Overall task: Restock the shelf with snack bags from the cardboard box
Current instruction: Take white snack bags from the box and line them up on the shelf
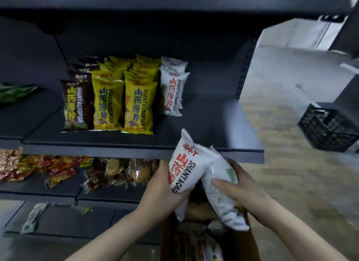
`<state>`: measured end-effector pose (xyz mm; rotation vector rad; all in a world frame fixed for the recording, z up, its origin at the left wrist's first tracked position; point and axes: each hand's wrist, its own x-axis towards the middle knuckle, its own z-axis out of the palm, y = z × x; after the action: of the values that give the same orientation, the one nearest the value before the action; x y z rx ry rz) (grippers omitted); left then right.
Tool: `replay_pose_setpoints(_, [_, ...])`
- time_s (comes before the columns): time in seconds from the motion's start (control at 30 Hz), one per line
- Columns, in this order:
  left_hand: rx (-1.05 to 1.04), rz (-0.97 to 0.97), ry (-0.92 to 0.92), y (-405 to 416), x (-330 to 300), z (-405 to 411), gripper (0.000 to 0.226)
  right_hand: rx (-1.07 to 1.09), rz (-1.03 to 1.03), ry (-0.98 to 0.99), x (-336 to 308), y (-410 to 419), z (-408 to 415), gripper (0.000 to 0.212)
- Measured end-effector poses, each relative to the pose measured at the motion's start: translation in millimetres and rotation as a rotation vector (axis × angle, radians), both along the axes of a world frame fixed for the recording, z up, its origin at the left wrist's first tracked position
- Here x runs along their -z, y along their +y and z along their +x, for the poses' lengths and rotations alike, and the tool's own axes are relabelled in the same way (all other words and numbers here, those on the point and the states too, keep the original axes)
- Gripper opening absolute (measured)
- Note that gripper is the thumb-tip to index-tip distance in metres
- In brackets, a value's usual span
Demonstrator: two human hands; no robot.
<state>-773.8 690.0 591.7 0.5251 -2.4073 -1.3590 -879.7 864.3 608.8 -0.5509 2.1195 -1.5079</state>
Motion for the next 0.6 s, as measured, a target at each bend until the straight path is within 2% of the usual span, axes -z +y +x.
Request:
replay_pose_setpoints(0.1, [-0.078, -0.044, 0.055, -11.3, -13.9, -14.3, 0.063, 0.077, -0.082, 0.053, -22.3, -17.3, -16.6, 0.056])
replay_pose_setpoints(0.2, [-0.128, -0.121, 0.108, -24.3, -20.5, -36.4, 0.062, 0.205, -0.173, 0.122, -36.9, -40.5, -38.0, 0.057])
replay_pose_setpoints(0.33, [-0.165, -0.203, 0.115, -42.3, -29.1, -71.4, 0.065, 0.343, -0.309, 0.204, -48.8, -70.7, -68.8, 0.049])
replay_pose_setpoints(0.43, [-0.206, -0.273, 0.135, -56.4, -34.9, -98.8, 0.072, 0.423, -0.372, 0.251, -52.3, -90.5, -92.9, 0.055])
replay_pose_setpoints(0.6, [-0.255, -0.379, 0.124, -75.7, -37.8, -138.9, 0.076, 0.477, -0.365, 0.348, -36.1, -123.7, -127.2, 0.066])
